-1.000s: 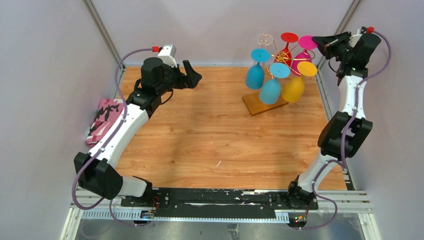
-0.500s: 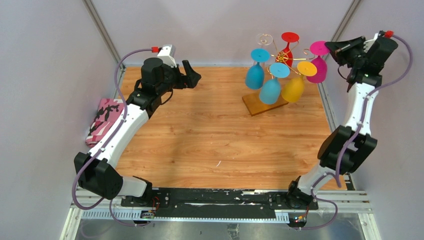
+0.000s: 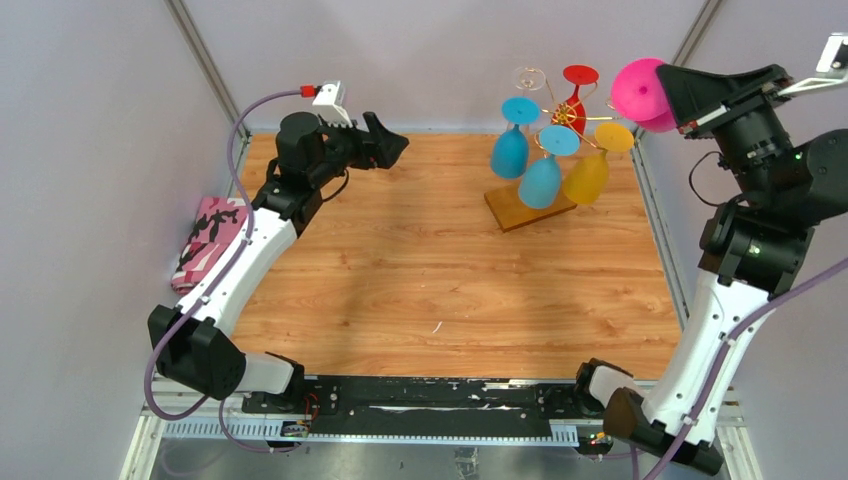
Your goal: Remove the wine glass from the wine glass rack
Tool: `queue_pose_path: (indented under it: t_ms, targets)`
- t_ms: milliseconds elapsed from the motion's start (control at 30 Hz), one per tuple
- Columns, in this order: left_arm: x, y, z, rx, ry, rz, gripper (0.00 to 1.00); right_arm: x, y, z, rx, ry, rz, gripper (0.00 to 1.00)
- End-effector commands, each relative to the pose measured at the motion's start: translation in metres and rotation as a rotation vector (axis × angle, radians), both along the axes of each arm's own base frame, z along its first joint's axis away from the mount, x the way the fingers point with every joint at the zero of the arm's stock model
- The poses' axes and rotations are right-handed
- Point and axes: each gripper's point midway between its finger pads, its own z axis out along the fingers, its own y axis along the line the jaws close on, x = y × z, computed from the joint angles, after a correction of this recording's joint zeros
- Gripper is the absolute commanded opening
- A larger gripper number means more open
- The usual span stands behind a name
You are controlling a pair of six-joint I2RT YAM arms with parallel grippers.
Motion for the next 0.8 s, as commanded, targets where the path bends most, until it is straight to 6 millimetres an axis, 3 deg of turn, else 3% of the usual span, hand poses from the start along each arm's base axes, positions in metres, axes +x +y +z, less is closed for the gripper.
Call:
queue_pose_path:
  t_ms: [0,100,167,333,400,533,767]
  targets:
    - [-0.036,-0.027,0.089,-0.200,-0.229,-0.275,0.90,0.012,0.044,-0.006,0.040,0.030,0.306,0.00]
    - [-0.050,-0.028,0.114,-0.324,-0.282,-0.395,0.89,0.003,0.070,0.003,0.037,-0.020,0.444,0.00]
    - [-0.060,-0.028,0.123,-0.398,-0.320,-0.480,0.83,-0.001,0.085,0.006,0.049,-0.048,0.530,0.00]
    - [-0.101,-0.023,0.134,-0.631,-0.418,-0.821,0.72,-0.002,0.113,0.007,0.052,-0.083,0.668,0.00]
    - [-0.093,-0.028,0.122,-0.639,-0.363,-0.877,0.68,-0.003,0.127,0.007,0.057,-0.090,0.725,0.00]
    - [-0.079,-0.033,0.098,-0.615,-0.324,-0.867,0.74,-0.016,0.168,0.005,0.061,-0.116,0.872,0.00]
    - [-0.080,-0.033,0.090,-0.625,-0.299,-0.856,0.78,-0.017,0.214,-0.007,0.102,-0.150,1.007,0.00]
